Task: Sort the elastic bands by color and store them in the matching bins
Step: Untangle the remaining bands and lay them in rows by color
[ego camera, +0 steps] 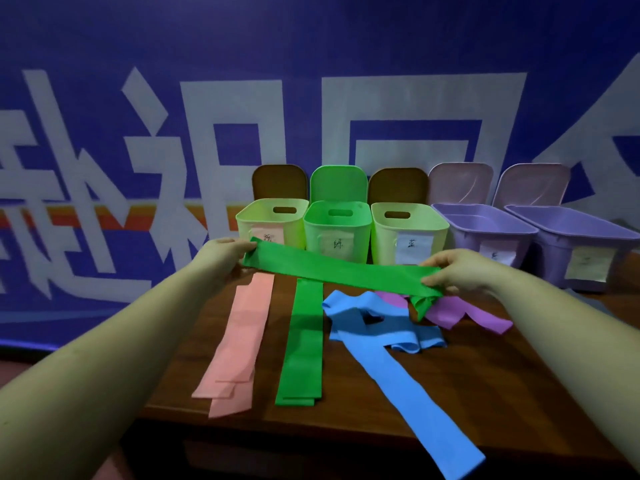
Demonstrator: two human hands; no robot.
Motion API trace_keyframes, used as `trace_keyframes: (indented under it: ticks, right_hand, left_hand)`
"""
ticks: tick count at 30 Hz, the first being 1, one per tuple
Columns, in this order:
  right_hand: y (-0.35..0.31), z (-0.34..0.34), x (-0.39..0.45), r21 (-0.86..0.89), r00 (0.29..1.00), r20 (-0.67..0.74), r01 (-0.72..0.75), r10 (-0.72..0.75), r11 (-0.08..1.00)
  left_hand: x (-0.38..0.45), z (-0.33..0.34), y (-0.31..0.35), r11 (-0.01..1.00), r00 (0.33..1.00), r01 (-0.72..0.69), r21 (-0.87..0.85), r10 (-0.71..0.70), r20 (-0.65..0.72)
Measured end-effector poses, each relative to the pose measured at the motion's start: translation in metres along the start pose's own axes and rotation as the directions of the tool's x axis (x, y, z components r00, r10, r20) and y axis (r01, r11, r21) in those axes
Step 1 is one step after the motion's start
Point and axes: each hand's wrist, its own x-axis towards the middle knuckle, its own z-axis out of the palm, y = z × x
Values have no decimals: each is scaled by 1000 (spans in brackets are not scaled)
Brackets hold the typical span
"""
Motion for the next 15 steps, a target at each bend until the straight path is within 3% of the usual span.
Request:
trace_keyframes:
  ticks: [5,9,15]
  right_hand:
    - [-11,16,24,-177,986,-166,-11,-19,984]
    - [-26,37,39,-353,964,-246,10,-103,936]
    - [-46,74,52,-522,931,-269,76,-248,850]
  left_hand:
    - [-2,-35,-29,986,993,24,166,-43,110]
    - [4,-58,-51,951,962,127,282,-187,197]
    - [15,-80,-85,874,847,156,461,-358,392]
